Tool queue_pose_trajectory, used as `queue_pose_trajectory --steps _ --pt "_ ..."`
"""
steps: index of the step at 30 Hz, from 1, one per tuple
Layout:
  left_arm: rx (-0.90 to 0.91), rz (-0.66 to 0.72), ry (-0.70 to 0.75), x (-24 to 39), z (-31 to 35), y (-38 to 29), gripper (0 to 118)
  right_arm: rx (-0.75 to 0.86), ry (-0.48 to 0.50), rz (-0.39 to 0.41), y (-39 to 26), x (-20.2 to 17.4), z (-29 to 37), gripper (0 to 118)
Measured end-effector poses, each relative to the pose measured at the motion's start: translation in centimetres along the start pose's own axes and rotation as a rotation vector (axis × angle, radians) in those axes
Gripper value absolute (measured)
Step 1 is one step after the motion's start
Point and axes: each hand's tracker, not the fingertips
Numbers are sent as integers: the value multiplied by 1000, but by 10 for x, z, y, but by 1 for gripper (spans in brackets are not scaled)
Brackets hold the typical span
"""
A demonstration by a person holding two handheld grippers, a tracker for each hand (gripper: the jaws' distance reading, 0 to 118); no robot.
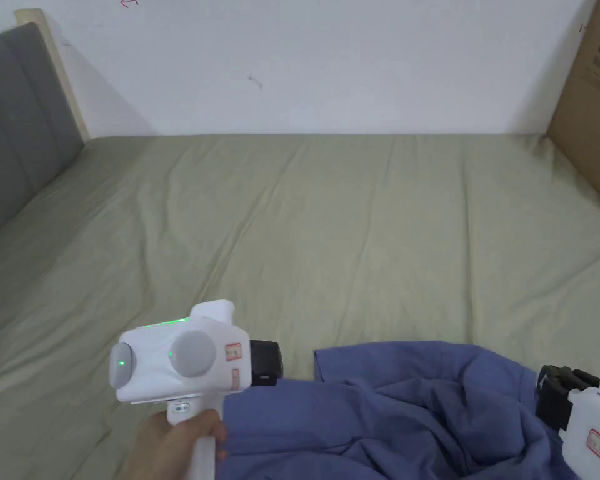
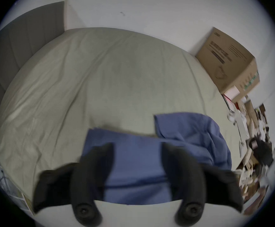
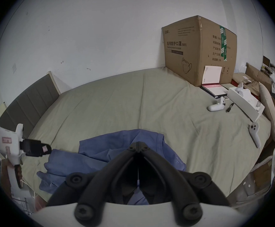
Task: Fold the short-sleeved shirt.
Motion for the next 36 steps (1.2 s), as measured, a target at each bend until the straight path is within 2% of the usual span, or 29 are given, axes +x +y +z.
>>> queue_pose_trajectory --steps 1,2,4,5,6,7,8,9,13,17,18,20,21,22,23,26,29,30,31,33,34,35,36 --pt "-34 9 21 -7 -12 5 88 -8 3 0 0 0 -2 0" --pt "-60 15 40 -11 -24 7 89 -16 7 4 -1 0 -4 0" --pt "-148 48 63 -24 -54 5 88 -27 -2 17 -3 0 -7 0" --pt "-177 58 48 -28 -65 0 81 -36 -6 22 -5 4 -11 0" --pt "-199 55 51 -31 -76 -8 57 -46 -12 24 -7 6 -14 0" --pt "-177 44 110 -29 -73 -16 12 -57 -17 22 -8 8 -17 0" --pt "-123 76 99 -29 -66 -20 8 -68 -16 24 -8 10 -19 0" --pt "-109 92 51 -30 -60 -20 8 -71 -18 27 -9 12 -22 0" --pt "-124 102 17 -36 -50 -23 7 -97 0 51 3 16 -39 0" --pt "-79 71 -1 -33 -30 -17 7 -109 114 57 35 15 -62 0" --pt "-59 51 -1 -32 -26 -16 7 -135 136 87 44 12 -74 7" --pt "-48 30 -3 -29 -18 -13 7 -169 174 107 58 8 -105 70" --pt "-33 26 -7 -28 -15 -12 7 -245 190 132 65 1 -126 97" --pt "-22 26 -11 -24 -9 -12 7 -313 199 157 66 -4 -147 102" --pt "-19 27 -15 -23 -6 -11 7 -342 221 182 66 -7 -167 102" --pt "-14 13 -14 -20 -2 -9 7 -428 189 276 61 -19 -219 102" --pt "-17 10 -13 -21 -3 -9 7 -595 166 381 46 -30 -273 100" --pt "-20 11 -13 -23 -7 -7 7 -636 145 393 39 -31 -284 91" --pt "-27 15 -9 -24 -7 -7 7 -657 125 407 33 -31 -291 74" --pt "-24 9 -8 -25 -6 -7 7 -606 147 373 41 -30 -277 74" --pt "-25 5 -6 -26 -6 -5 7 -572 155 397 42 -30 -269 62" --pt "-24 1 -2 -26 -6 -4 7 -548 142 444 42 -32 -265 37" --pt "-22 -3 2 -26 -5 -4 7 -537 101 463 41 -33 -264 6"
